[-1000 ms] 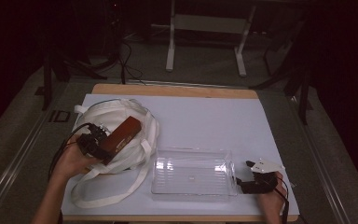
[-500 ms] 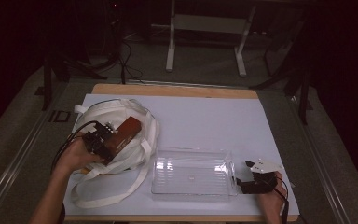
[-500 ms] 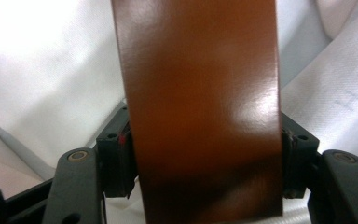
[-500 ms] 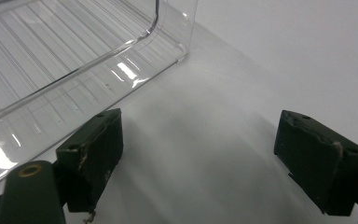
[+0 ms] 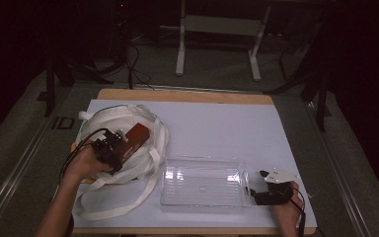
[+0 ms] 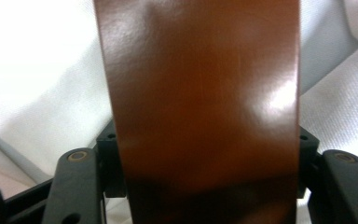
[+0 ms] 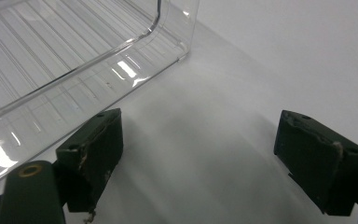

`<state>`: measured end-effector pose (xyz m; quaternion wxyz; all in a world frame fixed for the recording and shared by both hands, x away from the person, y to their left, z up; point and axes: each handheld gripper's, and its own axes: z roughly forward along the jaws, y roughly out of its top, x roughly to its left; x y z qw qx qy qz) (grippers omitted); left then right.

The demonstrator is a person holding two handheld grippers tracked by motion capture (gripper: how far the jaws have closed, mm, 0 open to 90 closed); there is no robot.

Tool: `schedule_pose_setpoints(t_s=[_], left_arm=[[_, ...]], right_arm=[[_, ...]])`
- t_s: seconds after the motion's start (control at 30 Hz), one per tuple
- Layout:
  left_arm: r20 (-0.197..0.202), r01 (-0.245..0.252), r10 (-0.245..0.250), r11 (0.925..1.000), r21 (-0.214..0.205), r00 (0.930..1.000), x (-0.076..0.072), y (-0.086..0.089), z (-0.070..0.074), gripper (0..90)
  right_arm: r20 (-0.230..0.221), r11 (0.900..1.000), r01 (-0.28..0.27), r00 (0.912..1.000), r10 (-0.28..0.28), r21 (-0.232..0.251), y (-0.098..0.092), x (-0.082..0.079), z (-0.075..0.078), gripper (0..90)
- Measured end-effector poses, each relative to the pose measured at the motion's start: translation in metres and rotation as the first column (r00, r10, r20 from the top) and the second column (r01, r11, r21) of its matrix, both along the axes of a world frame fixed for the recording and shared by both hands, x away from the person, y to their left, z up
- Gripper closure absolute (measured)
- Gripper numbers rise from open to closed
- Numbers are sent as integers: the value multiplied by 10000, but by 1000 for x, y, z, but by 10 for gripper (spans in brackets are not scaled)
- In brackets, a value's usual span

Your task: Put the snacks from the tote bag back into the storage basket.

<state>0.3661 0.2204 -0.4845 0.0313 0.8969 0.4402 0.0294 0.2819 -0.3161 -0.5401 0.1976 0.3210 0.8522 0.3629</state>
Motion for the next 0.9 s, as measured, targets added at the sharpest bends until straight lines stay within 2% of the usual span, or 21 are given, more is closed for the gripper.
schedule_pose_setpoints(t_s=[0.23,0.33,0.43,0.77,0.9], left_arm=[[-85,-78,79,9999,93,9999,1,-1,2,417],[-140,-130,129,9999,-39,9998,0,1,4,422],[-66,-328,326,9986,-412,9994,-1,7,6,431],[199,-72,80,9990,-431,9998,-8,15,14,443],[322,15,9,9973,-731,9995,-9,17,21,443]], right_arm=[[-7,10000,-9,10000,9,-4,0,0,0,156],[-2,10000,-18,10000,18,-10,0,0,0,156],[-8,10000,-22,10000,22,-5,0,0,0,156],[-2,10000,-14,10000,14,0,0,0,0,156],[-5,10000,-13,10000,13,3,0,0,0,156]])
